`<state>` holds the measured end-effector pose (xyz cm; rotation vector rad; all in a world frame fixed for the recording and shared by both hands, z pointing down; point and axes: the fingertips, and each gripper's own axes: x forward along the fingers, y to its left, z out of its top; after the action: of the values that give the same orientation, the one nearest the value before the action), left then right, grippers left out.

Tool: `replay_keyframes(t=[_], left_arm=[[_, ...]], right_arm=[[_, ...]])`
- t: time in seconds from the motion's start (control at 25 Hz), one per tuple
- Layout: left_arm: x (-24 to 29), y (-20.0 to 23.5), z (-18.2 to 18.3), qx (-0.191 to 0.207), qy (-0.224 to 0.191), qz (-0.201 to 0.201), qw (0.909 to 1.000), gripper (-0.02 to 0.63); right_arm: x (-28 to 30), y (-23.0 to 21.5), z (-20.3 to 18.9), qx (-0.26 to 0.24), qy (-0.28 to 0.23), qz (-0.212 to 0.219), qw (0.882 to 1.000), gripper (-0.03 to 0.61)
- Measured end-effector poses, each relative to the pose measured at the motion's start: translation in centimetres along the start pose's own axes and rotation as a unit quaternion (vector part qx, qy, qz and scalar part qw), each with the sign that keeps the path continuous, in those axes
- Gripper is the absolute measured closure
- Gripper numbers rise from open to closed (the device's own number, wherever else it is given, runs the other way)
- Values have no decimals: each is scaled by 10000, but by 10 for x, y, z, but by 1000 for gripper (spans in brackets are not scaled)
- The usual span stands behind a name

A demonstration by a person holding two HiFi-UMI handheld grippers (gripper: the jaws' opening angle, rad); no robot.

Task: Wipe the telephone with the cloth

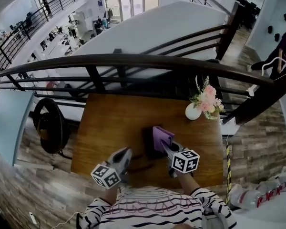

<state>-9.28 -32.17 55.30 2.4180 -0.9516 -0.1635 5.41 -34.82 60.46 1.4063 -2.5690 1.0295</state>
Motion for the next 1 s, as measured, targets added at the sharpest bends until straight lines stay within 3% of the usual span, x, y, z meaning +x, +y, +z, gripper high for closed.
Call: replay_keyframes(t=[0.44,0.64,1.0], left_arm=[[-14,37,9,-188,-91,335,9992,612],[-14,41,8,-249,-94,379,9989,612],[1,27,2,-235,-43,274,9993,612]], right_arm=[[103,24,-35,116,1059,583,9926,541],[115,6,-42,66,1221,317,9920,541],[84,-64,-31,159,1153,-439,9922,540]])
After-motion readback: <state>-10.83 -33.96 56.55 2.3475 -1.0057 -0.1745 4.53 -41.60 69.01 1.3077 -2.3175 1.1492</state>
